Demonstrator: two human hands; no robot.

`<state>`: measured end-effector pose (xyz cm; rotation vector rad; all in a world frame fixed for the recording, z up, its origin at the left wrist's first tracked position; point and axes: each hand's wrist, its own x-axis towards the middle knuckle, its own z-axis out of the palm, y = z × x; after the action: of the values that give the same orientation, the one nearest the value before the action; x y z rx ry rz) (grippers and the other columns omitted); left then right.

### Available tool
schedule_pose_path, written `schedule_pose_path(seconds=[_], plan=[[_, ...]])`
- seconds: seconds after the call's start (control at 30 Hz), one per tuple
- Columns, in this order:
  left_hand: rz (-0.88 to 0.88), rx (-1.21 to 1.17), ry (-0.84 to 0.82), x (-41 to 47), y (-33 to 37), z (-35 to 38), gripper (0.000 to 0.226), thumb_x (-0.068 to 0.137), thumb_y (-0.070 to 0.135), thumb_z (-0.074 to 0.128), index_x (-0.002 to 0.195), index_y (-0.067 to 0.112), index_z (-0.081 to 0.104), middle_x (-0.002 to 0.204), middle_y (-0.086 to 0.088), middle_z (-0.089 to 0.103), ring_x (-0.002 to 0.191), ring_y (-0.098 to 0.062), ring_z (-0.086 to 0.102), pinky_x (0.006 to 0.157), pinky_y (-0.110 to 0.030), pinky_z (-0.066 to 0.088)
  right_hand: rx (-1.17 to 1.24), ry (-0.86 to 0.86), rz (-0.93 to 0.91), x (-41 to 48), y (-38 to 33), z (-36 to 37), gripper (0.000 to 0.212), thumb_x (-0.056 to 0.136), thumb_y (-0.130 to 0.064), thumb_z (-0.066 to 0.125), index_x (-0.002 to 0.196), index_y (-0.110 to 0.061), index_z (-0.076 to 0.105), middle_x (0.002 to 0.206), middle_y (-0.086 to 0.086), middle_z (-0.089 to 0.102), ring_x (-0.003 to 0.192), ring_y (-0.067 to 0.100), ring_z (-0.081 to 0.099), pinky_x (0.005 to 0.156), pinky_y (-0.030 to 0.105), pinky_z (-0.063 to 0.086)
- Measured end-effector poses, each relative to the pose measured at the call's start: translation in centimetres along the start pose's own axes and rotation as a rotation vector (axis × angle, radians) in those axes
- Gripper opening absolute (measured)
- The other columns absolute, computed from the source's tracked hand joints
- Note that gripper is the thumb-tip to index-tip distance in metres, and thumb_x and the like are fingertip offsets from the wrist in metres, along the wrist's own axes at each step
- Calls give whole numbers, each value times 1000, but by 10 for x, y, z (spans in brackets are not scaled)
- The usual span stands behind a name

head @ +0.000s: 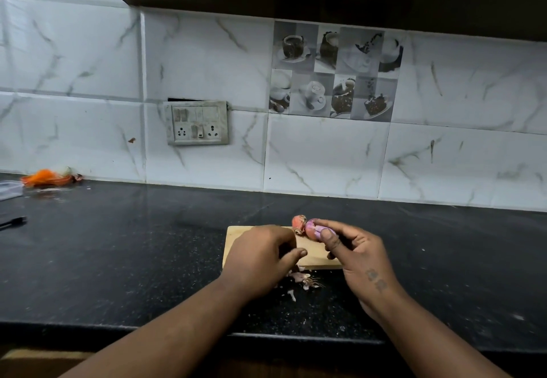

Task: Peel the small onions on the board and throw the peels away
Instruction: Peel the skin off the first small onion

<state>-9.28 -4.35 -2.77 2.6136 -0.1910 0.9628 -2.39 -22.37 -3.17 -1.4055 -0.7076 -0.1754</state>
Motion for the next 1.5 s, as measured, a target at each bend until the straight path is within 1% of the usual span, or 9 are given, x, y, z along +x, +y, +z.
schedule_pose_path(seconds=[0.07, 0.27, 0.5, 0.7, 0.97, 1.1, 1.27, 1.37, 1.5], plan=[[-27, -74, 22, 0, 1, -1, 2, 89, 28, 66, 89, 30, 66, 87, 12, 63, 80, -6, 58, 74, -38, 52, 0, -13, 15, 1, 0, 1, 22, 87, -19, 74, 109, -18, 81, 113, 3, 77, 113, 13, 70, 91, 27, 54], [73, -207, 183, 0, -4, -6, 17, 93, 32, 66, 110, 32, 71, 92, 16, 72, 84, -3, 65, 73, -25, 53, -35, -124, 93, 1, -1, 7, 18, 88, -14, 76, 103, -22, 82, 105, -2, 79, 91, 4, 70, 75, 21, 55], [194, -77, 239, 1, 1, -3, 15, 92, 29, 71, 104, 27, 79, 93, 13, 77, 80, -4, 66, 69, -21, 51, -11, -85, 91, 1, 1, 7, 8, 87, -13, 77, 93, -16, 81, 88, 17, 75, 73, 12, 61, 67, 27, 53], [192, -74, 235, -1, 2, -3, 18, 91, 28, 68, 105, 26, 79, 93, 11, 78, 80, -8, 70, 69, -32, 58, 8, -83, 90, 1, 1, 5, 7, 86, -13, 77, 92, -12, 81, 77, 7, 69, 65, 9, 58, 61, 22, 53], [185, 32, 296, 0, 6, 1, 10, 88, 31, 65, 86, 24, 71, 77, 9, 67, 71, -11, 62, 61, -35, 52, -67, -115, 96, -1, -3, 7, 9, 85, -23, 78, 93, -20, 83, 95, 18, 75, 73, 10, 61, 75, 37, 57], [113, -105, 294, 1, 8, -2, 2, 81, 23, 71, 82, 22, 72, 74, 10, 67, 69, -6, 60, 63, -30, 51, -27, -165, 79, -5, -7, 8, 11, 88, -15, 74, 92, -19, 83, 93, 10, 79, 79, 8, 67, 74, 28, 57], [-256, -365, 327, 7, -18, -6, 6, 85, 18, 75, 82, 24, 76, 69, 11, 71, 62, -6, 65, 62, -31, 56, -18, -125, 22, -6, -12, 5, 9, 85, -10, 77, 92, -13, 82, 93, 4, 80, 81, 7, 69, 79, 24, 58], [-236, -533, 189, 3, -13, -4, 11, 98, 24, 68, 95, 26, 78, 80, 11, 76, 67, -7, 71, 63, -25, 56, 34, 19, 49, -1, -12, -3, 11, 83, -8, 78, 93, -13, 81, 94, 5, 80, 72, 7, 66, 68, 22, 56], [-127, -603, 90, 2, 1, -4, 19, 98, 24, 69, 114, 28, 76, 98, 14, 75, 81, -10, 72, 64, -21, 58, 0, -21, 60, -4, -10, -1, 18, 77, -9, 83, 94, -11, 81, 96, 6, 80, 81, 8, 71, 74, 23, 59]])
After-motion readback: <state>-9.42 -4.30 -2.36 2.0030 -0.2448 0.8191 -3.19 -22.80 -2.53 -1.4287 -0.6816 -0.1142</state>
